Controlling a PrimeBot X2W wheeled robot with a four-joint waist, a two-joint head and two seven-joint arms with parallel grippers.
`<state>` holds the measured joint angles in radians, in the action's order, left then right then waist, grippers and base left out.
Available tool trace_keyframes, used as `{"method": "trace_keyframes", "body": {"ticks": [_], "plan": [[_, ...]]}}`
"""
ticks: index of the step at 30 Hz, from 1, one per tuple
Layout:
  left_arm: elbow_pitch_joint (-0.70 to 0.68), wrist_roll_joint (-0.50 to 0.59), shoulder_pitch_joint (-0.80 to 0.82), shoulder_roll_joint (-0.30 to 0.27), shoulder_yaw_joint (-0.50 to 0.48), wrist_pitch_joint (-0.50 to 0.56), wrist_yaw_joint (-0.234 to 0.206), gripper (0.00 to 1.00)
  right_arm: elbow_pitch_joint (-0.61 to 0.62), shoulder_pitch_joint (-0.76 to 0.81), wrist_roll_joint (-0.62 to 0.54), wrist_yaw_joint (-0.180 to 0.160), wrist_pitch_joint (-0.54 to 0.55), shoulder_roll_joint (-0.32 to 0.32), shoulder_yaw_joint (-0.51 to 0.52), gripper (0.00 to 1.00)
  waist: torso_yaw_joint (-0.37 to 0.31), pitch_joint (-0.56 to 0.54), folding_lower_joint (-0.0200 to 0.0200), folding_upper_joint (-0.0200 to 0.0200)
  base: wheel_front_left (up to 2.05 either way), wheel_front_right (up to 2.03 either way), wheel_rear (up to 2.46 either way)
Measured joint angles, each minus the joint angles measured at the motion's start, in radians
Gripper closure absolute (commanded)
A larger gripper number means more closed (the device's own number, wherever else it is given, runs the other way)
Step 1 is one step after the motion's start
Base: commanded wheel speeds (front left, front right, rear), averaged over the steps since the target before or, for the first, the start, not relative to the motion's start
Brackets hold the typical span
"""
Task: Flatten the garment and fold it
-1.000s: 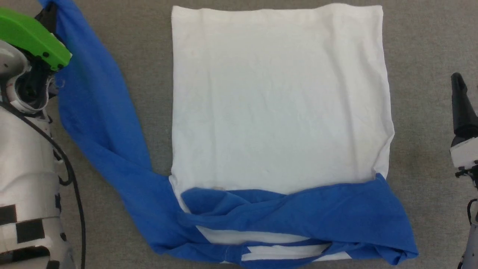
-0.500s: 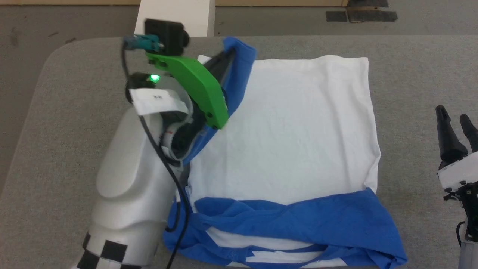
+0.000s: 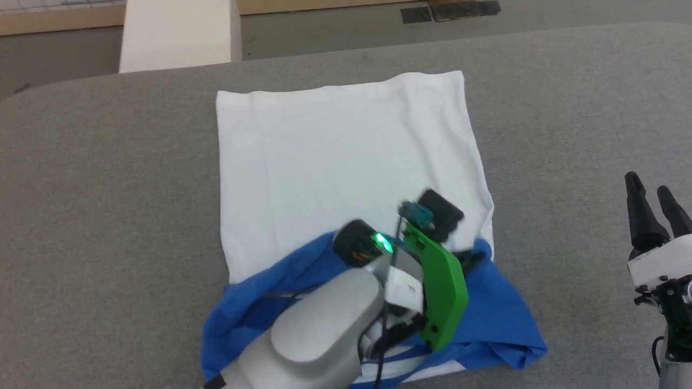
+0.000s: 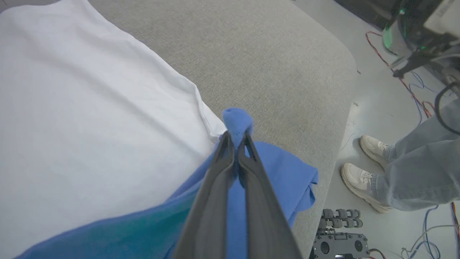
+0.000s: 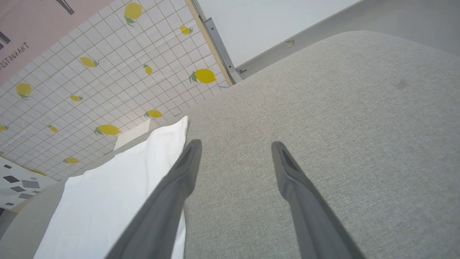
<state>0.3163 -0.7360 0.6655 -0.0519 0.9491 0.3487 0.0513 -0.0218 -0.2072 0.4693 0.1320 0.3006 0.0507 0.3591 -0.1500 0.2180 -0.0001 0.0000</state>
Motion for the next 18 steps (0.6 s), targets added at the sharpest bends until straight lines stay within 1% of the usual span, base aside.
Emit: {"method": "trace_keyframes", "body": {"ticks": [4,6,9,10,11,12,16,18], "plan": [[0.039,-0.015,-0.006,0.0,0.095,0.026,-0.001,1.0,-0.021,0.003,0.008,0.0,-0.02,0.0,-0.001,0.0,-0.026,0.013,0.0,0.0,0.0,0.0,0.0],[0.065,-0.035,-0.017,0.0,0.149,0.061,0.0,1.0,-0.031,0.004,0.012,0.0,-0.029,0.0,-0.001,0.0,-0.033,0.021,0.0,0.0,0.0,0.0,0.0],[0.079,-0.042,-0.03,0.001,0.187,0.082,0.001,1.0,-0.039,0.004,0.012,0.0,-0.037,0.0,0.002,0.0,-0.029,0.019,0.0,0.0,0.0,0.0,0.0],[0.082,-0.051,-0.034,0.0,0.194,0.091,0.001,0.96,-0.04,0.004,0.012,0.0,-0.037,0.001,0.001,0.0,-0.026,0.017,0.0,0.0,0.0,0.0,0.0],[0.083,-0.06,-0.038,0.0,0.197,0.091,0.001,0.67,-0.043,0.004,0.012,0.0,-0.037,0.0,-0.001,0.0,-0.024,0.014,0.0,0.0,0.0,0.0,0.0],[0.083,-0.068,-0.042,0.0,0.199,0.092,0.001,0.0,-0.044,0.003,0.012,0.0,-0.038,0.0,-0.002,0.0,-0.021,0.011,0.0,0.0,0.0,0.0,0.0],[0.049,-0.135,-0.043,0.0,0.19,0.104,-0.001,0.0,-0.053,0.003,0.009,0.0,-0.037,0.0,-0.002,0.0,-0.011,-0.006,0.0,0.0,0.0,0.0,0.0],[0.016,-0.182,-0.039,0.001,0.162,0.105,-0.01,0.0,-0.057,0.004,0.006,0.0,-0.037,0.0,-0.001,0.0,-0.004,-0.019,0.0,0.0,0.0,0.0,0.0]]}}
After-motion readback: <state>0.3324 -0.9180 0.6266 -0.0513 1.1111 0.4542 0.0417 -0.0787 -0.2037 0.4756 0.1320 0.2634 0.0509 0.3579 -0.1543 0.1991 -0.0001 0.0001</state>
